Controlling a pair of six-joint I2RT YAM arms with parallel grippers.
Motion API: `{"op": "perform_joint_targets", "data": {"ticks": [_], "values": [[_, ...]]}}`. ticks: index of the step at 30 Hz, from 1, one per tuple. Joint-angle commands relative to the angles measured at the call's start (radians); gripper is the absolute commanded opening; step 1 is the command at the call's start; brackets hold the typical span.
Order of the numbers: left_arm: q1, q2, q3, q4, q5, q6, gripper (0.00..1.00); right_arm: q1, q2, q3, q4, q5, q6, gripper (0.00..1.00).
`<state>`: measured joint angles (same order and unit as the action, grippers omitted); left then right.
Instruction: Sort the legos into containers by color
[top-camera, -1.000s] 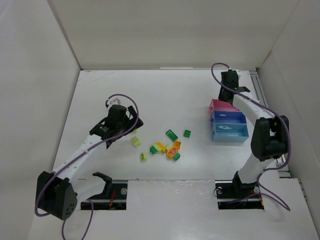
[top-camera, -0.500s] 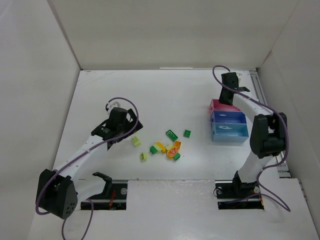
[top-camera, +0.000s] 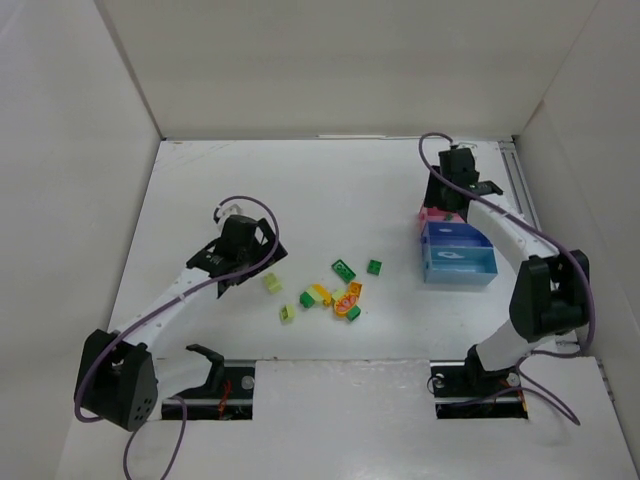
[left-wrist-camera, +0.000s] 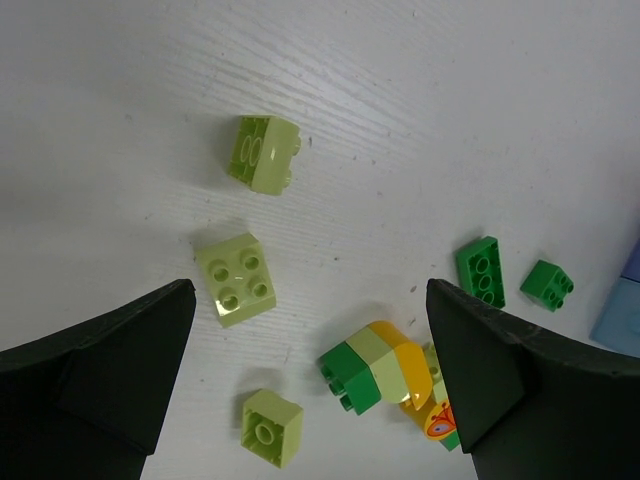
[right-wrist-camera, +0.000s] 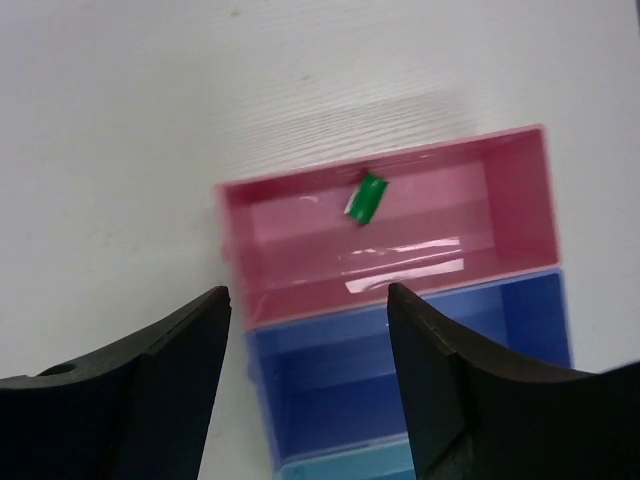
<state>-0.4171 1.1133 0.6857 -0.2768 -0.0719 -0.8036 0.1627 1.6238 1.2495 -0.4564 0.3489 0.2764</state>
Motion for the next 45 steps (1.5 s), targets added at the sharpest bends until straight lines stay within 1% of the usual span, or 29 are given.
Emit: {"op": "perform_joint_targets", "data": {"ticks": [1, 3, 4, 6, 7, 8, 9, 11, 13, 15, 16, 19, 21, 29, 31, 35, 36, 38, 39, 42, 45], "values": [[0.006, 0.006, -0.009, 0.036, -0.006, 0.001, 1.0, 0.122, -0.099, -0.041, 0.009, 0.013, -0.046, 0.7], [0.006, 0.039, -0.009, 0.048, -0.006, 0.001, 1.0, 0.181, -0.146, -0.064, 0.009, 0.024, -0.046, 0.71], [0.006, 0.049, -0.009, 0.048, 0.006, 0.013, 1.0, 0.242, -0.162, -0.077, 0.009, 0.024, -0.055, 0.71], [0.006, 0.068, -0.009, 0.071, 0.017, 0.014, 1.0, 0.305, -0.201, -0.136, 0.053, 0.006, -0.08, 0.71], [0.006, 0.08, 0.0, 0.071, 0.03, 0.026, 1.0, 0.334, -0.211, -0.159, 0.079, -0.037, -0.104, 0.71], [0.006, 0.08, 0.0, 0.08, 0.03, 0.026, 1.0, 0.383, -0.22, -0.204, 0.106, -0.054, -0.124, 0.71], [0.006, 0.08, 0.0, 0.09, 0.03, 0.038, 1.0, 0.405, -0.22, -0.228, 0.16, -0.071, -0.144, 0.71], [-0.015, 0.08, 0.011, 0.09, 0.052, 0.053, 1.0, 0.452, -0.231, -0.266, 0.199, -0.125, -0.144, 0.71], [-0.046, 0.08, 0.02, 0.108, 0.052, 0.069, 1.0, 0.472, -0.222, -0.291, 0.208, -0.125, -0.089, 0.71], [-0.087, 0.08, 0.049, 0.108, 0.041, 0.08, 1.0, 0.481, -0.2, -0.303, 0.182, -0.125, -0.027, 0.71], [-0.097, 0.089, 0.049, 0.119, 0.041, 0.08, 1.0, 0.495, -0.17, -0.303, 0.171, -0.125, 0.028, 0.71], [-0.097, 0.098, 0.067, 0.119, 0.052, 0.08, 1.0, 0.543, -0.107, -0.291, 0.139, -0.064, 0.098, 0.72], [-0.097, 0.099, 0.067, 0.119, 0.064, 0.08, 1.0, 0.554, -0.082, -0.277, 0.113, -0.021, 0.116, 0.72], [-0.106, 0.045, 0.044, 0.11, 0.054, 0.07, 1.0, 0.564, 0.011, -0.24, 0.091, -0.021, 0.181, 0.72], [-0.106, 0.036, 0.035, 0.1, 0.044, 0.07, 1.0, 0.564, 0.024, -0.24, 0.082, -0.011, 0.196, 0.69], [-0.106, 0.016, 0.035, 0.091, 0.044, 0.07, 1.0, 0.564, 0.044, -0.249, 0.096, 0.012, 0.221, 0.6], [-0.106, 0.016, 0.035, 0.091, 0.044, 0.07, 1.0, 0.564, 0.054, -0.249, 0.096, 0.012, 0.23, 0.53], [-0.106, 0.005, 0.035, 0.082, 0.044, 0.07, 1.0, 0.564, 0.065, -0.24, 0.096, 0.012, 0.239, 0.47], [-0.106, -0.004, 0.035, 0.082, 0.044, 0.07, 1.0, 0.564, 0.065, -0.24, 0.087, 0.012, 0.239, 0.38], [-0.106, -0.013, 0.026, 0.071, 0.044, 0.07, 1.0, 0.564, 0.047, -0.24, 0.087, 0.022, 0.239, 0.26], [-0.106, -0.013, 0.026, 0.071, 0.044, 0.07, 1.0, 0.564, 0.005, -0.24, 0.065, 0.044, 0.228, 0.23]]}}
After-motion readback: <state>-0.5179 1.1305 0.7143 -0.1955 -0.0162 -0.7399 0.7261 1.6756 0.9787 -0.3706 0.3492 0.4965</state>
